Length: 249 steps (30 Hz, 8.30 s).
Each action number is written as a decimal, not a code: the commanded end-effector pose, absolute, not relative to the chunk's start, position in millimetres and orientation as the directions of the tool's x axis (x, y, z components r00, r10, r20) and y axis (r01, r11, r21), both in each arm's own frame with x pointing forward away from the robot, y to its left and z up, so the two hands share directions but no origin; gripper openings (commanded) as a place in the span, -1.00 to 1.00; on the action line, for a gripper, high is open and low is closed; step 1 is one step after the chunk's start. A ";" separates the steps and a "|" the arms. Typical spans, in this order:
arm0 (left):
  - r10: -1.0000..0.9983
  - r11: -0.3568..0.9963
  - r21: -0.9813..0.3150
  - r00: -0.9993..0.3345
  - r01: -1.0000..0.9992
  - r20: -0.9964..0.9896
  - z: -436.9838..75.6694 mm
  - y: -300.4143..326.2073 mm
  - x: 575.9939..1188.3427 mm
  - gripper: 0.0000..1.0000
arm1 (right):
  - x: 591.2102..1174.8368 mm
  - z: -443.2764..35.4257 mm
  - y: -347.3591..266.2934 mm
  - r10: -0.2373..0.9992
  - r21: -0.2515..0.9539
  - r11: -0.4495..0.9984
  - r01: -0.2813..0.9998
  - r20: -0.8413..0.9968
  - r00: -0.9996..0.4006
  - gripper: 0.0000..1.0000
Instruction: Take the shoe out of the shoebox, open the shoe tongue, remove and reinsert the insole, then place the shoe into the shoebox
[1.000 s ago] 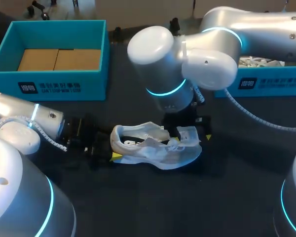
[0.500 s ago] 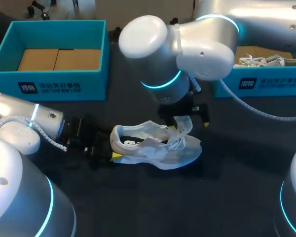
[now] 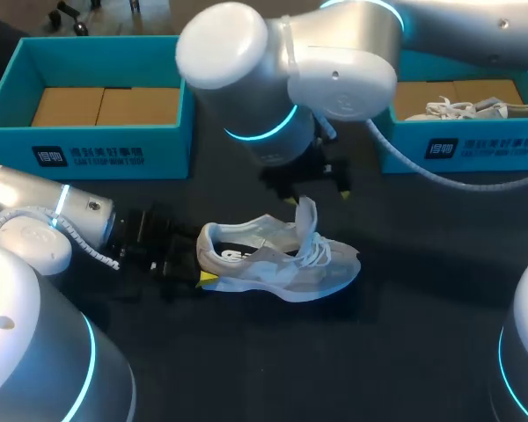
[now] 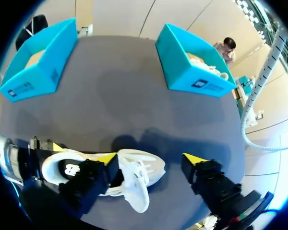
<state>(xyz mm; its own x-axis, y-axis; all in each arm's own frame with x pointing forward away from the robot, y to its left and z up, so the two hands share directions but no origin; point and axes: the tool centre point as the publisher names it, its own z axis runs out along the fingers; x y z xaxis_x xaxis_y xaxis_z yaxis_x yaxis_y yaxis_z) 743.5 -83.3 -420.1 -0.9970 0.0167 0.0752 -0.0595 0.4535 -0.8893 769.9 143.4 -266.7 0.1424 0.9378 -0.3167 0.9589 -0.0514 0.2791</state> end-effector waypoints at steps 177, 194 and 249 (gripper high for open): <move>0.018 0.455 -0.888 -0.997 -0.059 0.076 -420.1 -82.4 743.8 -1.00 | 746.6 -412.8 252.9 0.197 0.092 0.974 0.208 0.117 -0.973 -0.15; 0.018 0.455 -0.888 -0.997 -0.059 0.076 -420.1 -82.4 743.8 -1.00 | 716.2 -426.5 259.4 0.211 0.095 0.967 0.235 0.212 -0.954 -1.00; 0.018 0.455 -0.888 -0.997 -0.059 0.076 -420.1 -82.4 743.8 -1.00 | 762.8 -342.7 232.2 -0.107 0.051 0.994 -0.095 0.394 -0.913 -1.00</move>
